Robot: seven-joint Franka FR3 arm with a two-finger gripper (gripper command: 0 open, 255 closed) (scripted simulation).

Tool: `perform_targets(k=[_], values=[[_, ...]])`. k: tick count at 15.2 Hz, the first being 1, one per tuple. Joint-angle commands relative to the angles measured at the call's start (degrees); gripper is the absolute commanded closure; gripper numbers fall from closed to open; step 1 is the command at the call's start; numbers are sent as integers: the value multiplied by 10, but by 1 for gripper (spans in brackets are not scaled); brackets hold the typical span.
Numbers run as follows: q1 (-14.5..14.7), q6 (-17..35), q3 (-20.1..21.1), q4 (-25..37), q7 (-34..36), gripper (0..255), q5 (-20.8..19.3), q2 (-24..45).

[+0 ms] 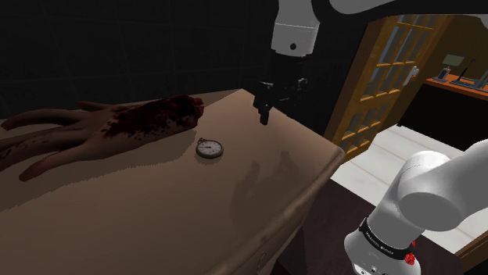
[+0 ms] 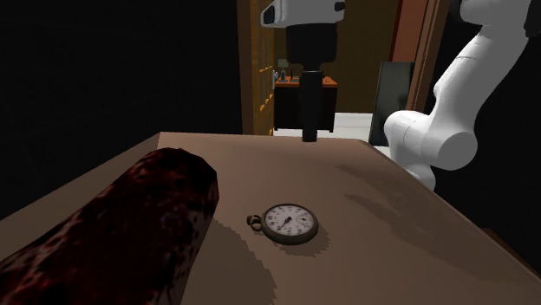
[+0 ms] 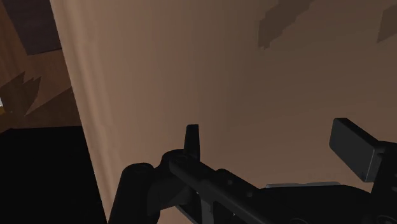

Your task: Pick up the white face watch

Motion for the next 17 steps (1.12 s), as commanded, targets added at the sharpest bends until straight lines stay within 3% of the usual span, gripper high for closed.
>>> perform_targets(k=[1, 7, 13, 17], values=[[2, 14, 23, 23, 27, 0, 3, 29], [6, 48, 93, 104, 116, 0, -13, 129], [16, 66, 157, 210, 215, 0, -70, 251], [18, 97, 157, 179, 215, 0, -69, 251]])
